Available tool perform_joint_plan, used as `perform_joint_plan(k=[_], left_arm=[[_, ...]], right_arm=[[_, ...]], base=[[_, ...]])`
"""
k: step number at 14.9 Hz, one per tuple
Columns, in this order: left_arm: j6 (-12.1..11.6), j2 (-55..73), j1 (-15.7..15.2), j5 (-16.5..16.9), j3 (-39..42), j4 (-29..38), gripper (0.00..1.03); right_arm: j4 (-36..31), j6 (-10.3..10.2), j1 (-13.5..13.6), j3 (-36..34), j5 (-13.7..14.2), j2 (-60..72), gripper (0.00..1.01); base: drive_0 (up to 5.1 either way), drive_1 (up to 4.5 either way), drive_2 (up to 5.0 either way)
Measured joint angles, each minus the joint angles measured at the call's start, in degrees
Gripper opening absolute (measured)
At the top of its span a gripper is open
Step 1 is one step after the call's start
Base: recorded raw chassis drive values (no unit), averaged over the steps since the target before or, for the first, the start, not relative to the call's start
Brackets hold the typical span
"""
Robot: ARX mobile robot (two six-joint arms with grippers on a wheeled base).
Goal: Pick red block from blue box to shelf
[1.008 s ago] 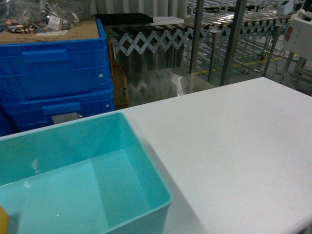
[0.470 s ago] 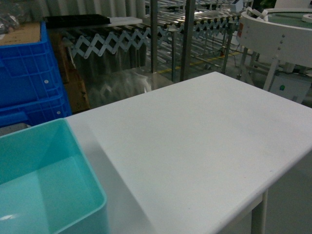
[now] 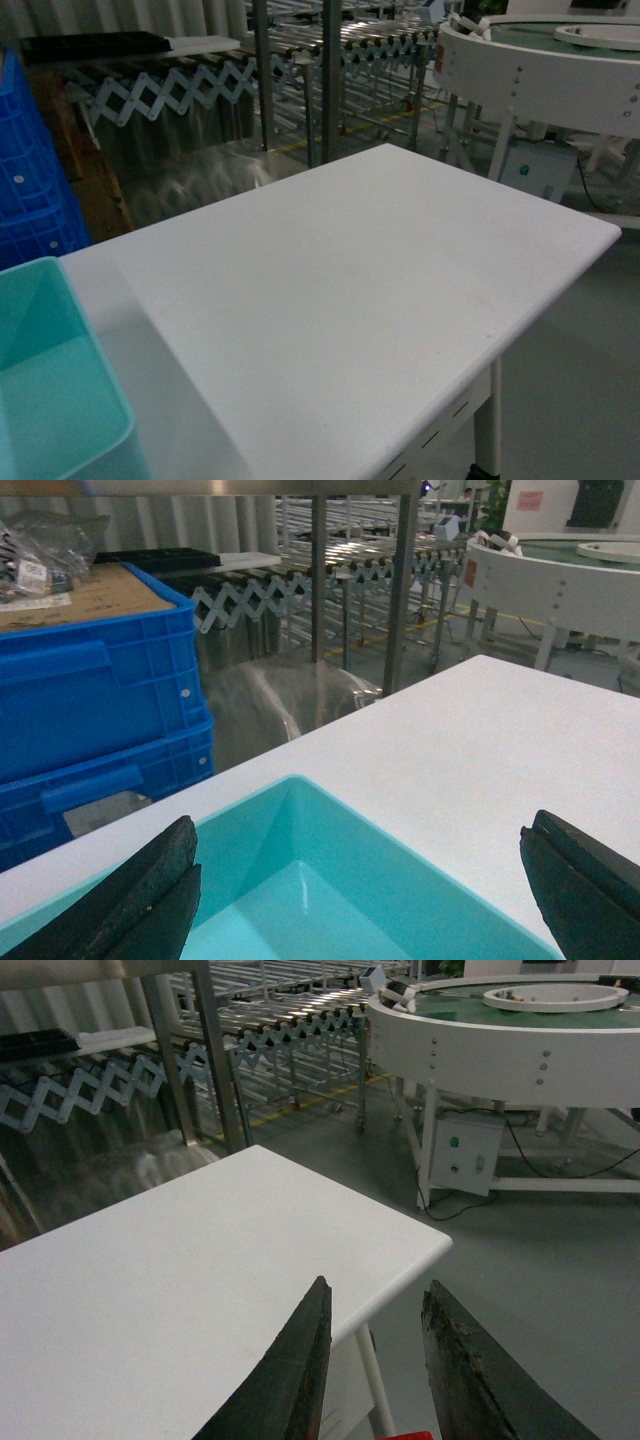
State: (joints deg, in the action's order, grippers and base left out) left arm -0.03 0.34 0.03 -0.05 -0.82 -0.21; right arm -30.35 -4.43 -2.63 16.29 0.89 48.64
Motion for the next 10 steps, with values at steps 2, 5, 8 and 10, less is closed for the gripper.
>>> perform_joint_plan(k=[2,5,8,10], left_arm=[[0.0,0.0,0.0,0.02,0.0,0.0,0.98],[0.0,0.0,0.0,0.0,0.0,-0.02,0.98],[0.0,0.0,0.0,0.0,0.0,0.0,0.98],[0.0,0.0,0.0,0.0,0.0,0.0,0.98]], right_arm=[[0.0,0.02,0.0,0.0,-0.02,0.0,0.24],[0.0,0.0,0.0,0.0,-0.02,0.0,0.24],[0.0,0.0,0.0,0.0,0.0,0.0,0.24],[0.0,0.0,0.0,0.0,-0.02,0.0,0.24]], base=[[-1.7,-1.67,-1.7],[-1.5,-1.51,-1.5],[-1.5,-1.46,-1.5],[-1.5,-1.47,-1.5]])
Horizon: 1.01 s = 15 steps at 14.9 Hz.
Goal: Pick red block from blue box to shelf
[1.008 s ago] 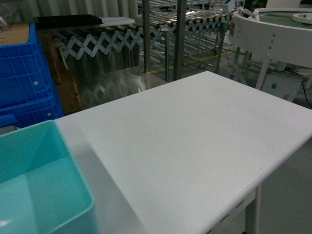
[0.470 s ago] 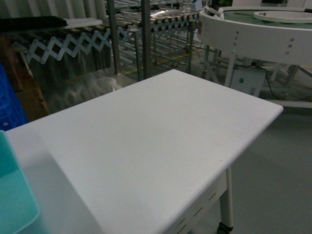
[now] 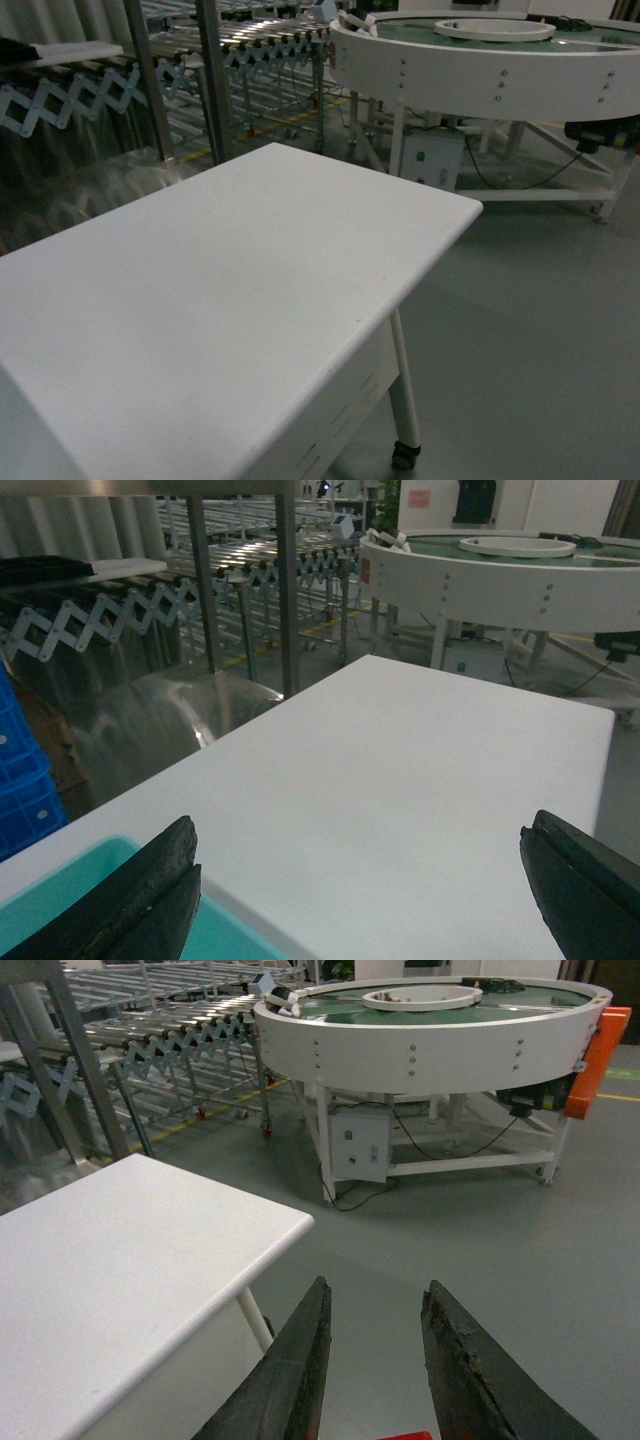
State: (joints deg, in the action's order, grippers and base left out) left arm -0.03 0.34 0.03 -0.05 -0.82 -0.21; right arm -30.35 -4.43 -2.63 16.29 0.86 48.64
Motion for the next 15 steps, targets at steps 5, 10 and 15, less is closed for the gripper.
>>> perform_joint_plan(k=[5,10,15], left_arm=[[0.0,0.0,0.0,0.0,0.0,0.0,0.98],[0.0,0.0,0.0,0.0,0.0,0.0,0.98],[0.0,0.0,0.0,0.0,0.0,0.0,0.98]], right_arm=[[0.0,0.0,0.0,0.0,0.0,0.0,0.24],[-0.02,0.02,0.0,0.0,0.0,0.0,0.24],[0.0,0.0,0.0,0.0,0.0,0.0,0.24]], base=[[-1.5,-1.46,-1.5],[-1.6,-1.59,-1.6],[-1.5,-1.51,-1.5]])
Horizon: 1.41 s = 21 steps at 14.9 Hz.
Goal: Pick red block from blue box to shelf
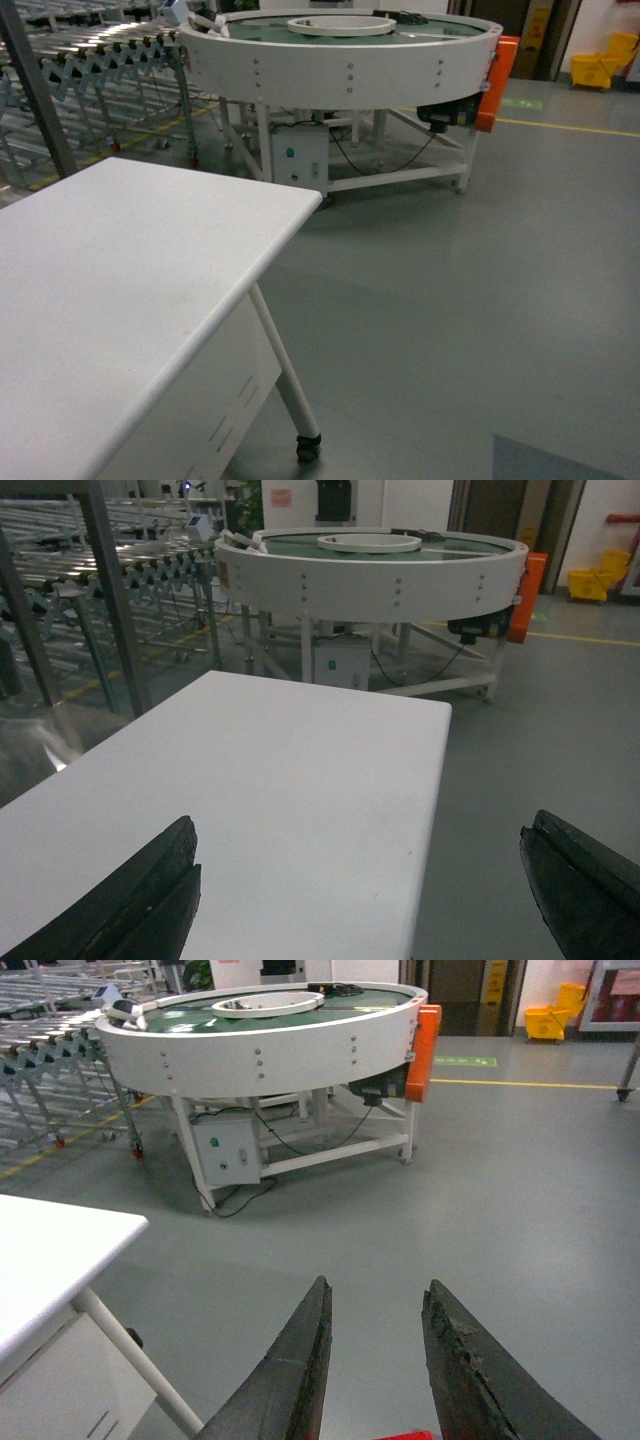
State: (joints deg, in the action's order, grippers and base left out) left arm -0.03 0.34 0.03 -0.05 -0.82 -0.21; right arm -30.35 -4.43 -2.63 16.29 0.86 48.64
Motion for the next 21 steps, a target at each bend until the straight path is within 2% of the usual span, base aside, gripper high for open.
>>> perform_joint_plan(k=[18,21], left_arm=[[0.0,0.0,0.0,0.02,0.0,0.0,0.98],[0.0,0.0,0.0,0.02,0.0,0.0,0.98]], right_arm=[[0.02,0.02,0.0,0.0,0.02,0.0,0.24],[0.02,0.02,0.0,0.0,0.02,-0.04,0.24]], base=[[-1.5,-1.53,-1.5],[-1.5,0.92,-3.8]])
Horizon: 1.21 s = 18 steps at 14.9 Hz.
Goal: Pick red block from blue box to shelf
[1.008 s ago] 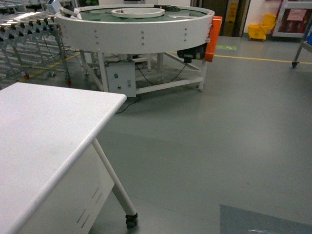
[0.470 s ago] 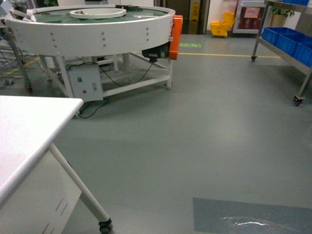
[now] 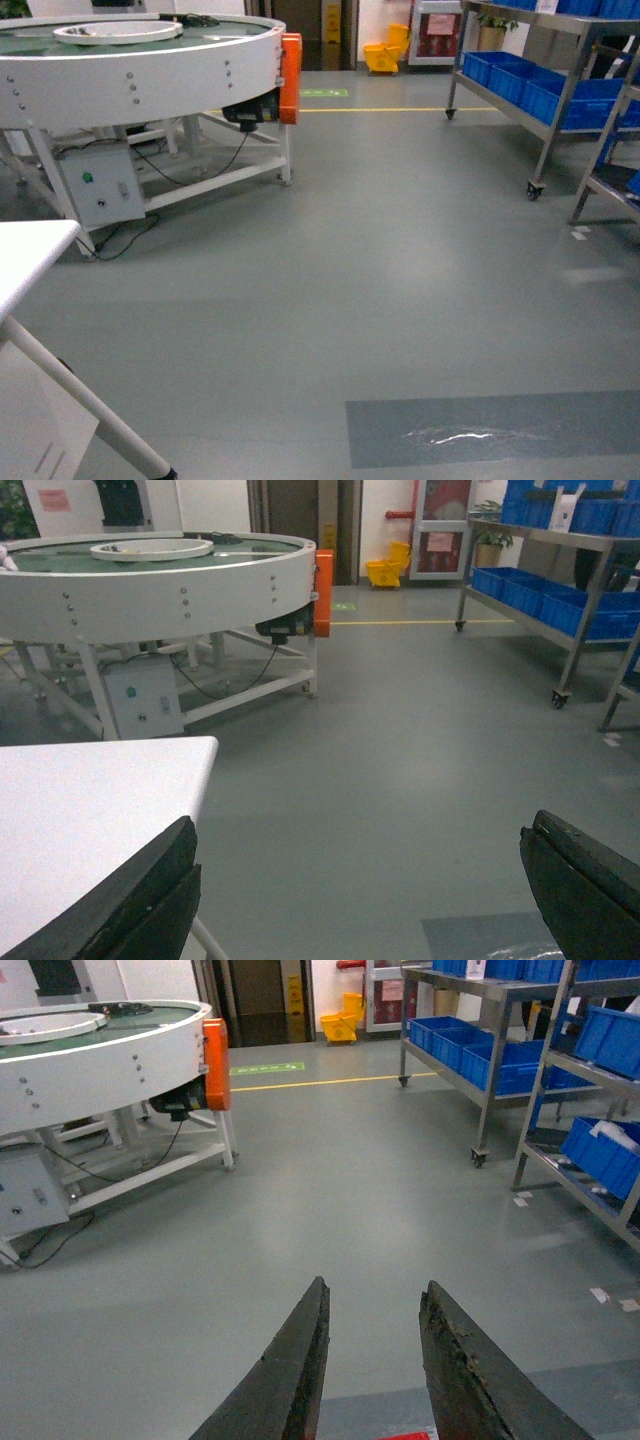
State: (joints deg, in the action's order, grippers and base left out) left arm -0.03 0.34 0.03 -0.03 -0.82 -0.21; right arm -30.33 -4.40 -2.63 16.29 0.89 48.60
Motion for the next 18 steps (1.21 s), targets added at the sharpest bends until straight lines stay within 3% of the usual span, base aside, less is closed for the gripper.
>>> perform_joint_plan(k=[18], left_arm=[[0.0,0.0,0.04,-0.02,0.0,-0.02,0.98]], right_arm=[[0.07,0.0,0.0,-0.04,0.0,-0.02,0.24]], base=[[-0.2,3.91,-4.3]])
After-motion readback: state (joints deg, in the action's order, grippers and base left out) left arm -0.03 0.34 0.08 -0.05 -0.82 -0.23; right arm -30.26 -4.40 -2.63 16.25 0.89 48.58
